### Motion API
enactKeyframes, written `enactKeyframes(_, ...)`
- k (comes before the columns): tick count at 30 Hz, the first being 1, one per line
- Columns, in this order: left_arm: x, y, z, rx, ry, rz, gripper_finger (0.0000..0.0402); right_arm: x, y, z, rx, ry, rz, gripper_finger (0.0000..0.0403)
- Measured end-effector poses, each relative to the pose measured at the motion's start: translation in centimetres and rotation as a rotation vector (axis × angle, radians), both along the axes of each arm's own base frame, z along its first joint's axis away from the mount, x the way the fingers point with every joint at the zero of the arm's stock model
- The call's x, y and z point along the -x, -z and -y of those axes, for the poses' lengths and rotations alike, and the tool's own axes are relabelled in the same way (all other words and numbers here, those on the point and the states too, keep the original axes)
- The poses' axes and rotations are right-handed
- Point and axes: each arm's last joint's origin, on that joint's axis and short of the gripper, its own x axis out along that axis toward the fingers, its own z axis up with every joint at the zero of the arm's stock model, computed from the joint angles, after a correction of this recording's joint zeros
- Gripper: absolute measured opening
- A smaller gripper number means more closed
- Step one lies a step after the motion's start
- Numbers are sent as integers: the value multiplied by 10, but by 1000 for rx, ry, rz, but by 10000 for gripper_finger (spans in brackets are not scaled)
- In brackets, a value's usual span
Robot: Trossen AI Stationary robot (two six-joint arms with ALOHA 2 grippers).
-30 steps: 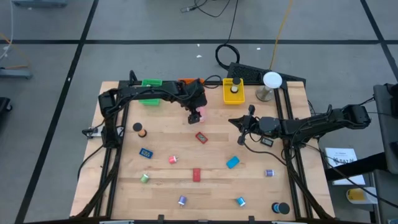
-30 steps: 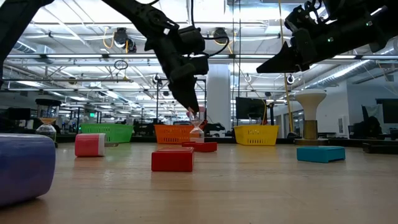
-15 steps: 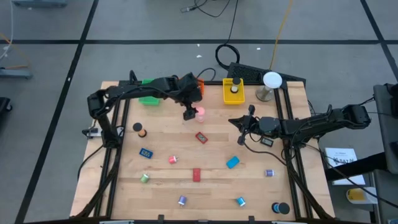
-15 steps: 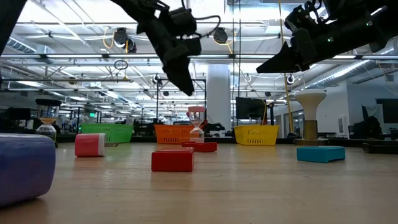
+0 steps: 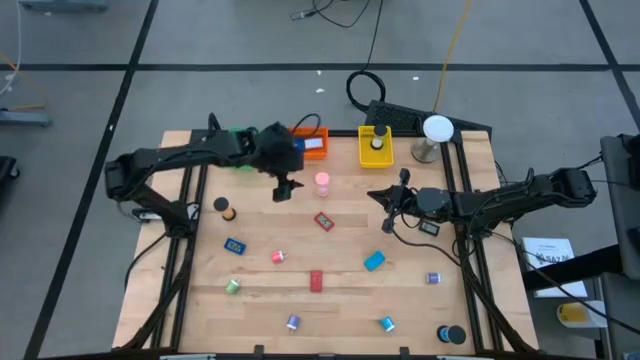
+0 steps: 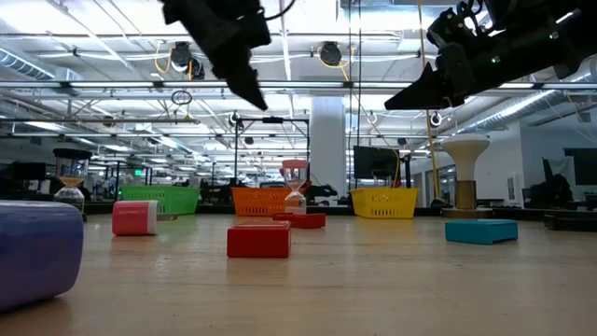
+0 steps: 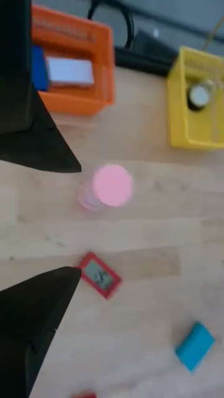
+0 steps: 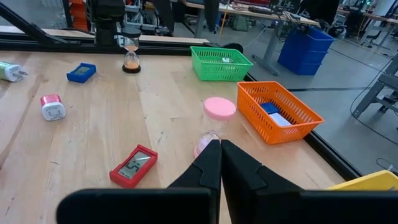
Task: Pick & Place Office items
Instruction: Put the pink hourglass into the yellow bin
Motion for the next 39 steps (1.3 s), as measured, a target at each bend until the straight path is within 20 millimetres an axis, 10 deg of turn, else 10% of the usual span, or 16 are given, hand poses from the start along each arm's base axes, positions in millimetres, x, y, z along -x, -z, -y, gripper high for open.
enactKeyframes(16, 68, 72, 20, 42, -231, 367, 154, 0, 0, 0, 0, 0, 0, 4)
enactKeyframes(27, 101, 112, 38, -67, -101, 791, 9, 0, 0, 0, 0, 1, 0, 4)
enactKeyframes(39, 131, 138, 48, -73, -110, 845, 21, 0, -1, 0, 0, 0, 6, 4)
